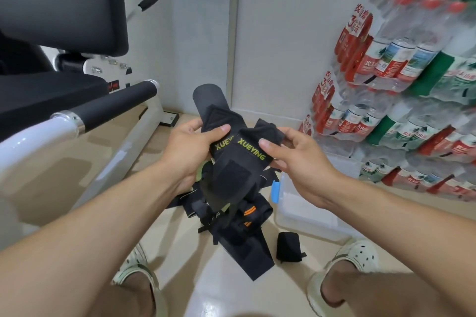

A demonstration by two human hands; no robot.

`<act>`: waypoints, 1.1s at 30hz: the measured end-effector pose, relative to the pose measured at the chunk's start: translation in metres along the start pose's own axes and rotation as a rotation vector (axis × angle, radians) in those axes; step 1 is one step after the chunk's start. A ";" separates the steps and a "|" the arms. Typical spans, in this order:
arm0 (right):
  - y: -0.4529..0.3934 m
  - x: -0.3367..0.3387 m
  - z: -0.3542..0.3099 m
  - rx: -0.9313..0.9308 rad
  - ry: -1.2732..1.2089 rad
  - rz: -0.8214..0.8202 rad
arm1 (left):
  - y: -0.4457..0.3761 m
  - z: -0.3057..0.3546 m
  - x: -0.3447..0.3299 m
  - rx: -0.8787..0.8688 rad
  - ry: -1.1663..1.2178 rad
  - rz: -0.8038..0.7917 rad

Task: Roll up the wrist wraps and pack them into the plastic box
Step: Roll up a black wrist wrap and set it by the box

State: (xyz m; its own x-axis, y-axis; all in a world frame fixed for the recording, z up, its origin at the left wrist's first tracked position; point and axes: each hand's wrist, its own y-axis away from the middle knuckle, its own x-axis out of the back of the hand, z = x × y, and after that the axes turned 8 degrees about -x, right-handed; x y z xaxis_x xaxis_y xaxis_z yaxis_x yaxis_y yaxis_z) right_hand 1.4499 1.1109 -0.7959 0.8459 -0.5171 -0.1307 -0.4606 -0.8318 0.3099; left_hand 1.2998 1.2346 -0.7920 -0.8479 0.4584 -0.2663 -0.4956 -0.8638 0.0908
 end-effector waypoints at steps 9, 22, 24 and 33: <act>-0.003 0.012 -0.009 0.027 0.042 0.018 | -0.007 0.000 0.006 -0.042 -0.021 0.048; 0.002 0.010 -0.003 0.053 0.316 -0.031 | 0.008 -0.012 0.004 0.041 -0.318 -0.444; 0.003 0.005 -0.001 0.120 0.261 0.002 | 0.011 -0.011 0.001 0.058 -0.338 -0.466; 0.002 0.004 -0.003 0.128 0.253 -0.129 | -0.003 -0.014 0.006 0.000 -0.401 -0.265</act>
State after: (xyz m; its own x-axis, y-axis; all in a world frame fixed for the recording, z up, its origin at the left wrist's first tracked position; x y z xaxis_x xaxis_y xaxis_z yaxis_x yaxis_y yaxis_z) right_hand 1.4531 1.1074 -0.7930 0.9323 -0.3523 0.0819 -0.3616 -0.9143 0.1827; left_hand 1.2988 1.2369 -0.8069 -0.6978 0.7077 0.1112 -0.7048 -0.7059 0.0703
